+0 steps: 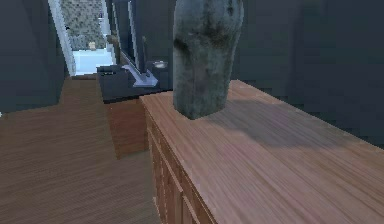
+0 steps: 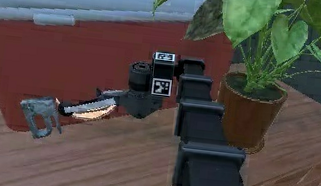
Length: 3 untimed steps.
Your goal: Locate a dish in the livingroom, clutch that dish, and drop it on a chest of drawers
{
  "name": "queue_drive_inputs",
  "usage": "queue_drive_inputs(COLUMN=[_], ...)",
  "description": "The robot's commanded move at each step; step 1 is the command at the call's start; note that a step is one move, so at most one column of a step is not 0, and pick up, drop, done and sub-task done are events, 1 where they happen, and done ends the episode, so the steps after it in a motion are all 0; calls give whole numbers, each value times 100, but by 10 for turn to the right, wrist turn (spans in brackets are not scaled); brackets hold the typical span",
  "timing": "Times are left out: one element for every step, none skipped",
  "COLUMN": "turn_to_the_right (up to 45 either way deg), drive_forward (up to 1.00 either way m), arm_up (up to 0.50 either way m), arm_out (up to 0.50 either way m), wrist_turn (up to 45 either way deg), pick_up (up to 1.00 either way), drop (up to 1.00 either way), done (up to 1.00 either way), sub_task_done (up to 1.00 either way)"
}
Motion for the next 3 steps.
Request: queue_drive_inputs(turn_to_the_right=[0, 0, 0], drive_forward=[0, 0, 0], arm_up=[-12, 0, 0], arm_out=[0, 0, -10], wrist_turn=[0, 0, 0], pick_up=[0, 0, 0], drop=[0, 100, 0], done=[0, 0, 0], sub_task_done=[0, 0, 0])
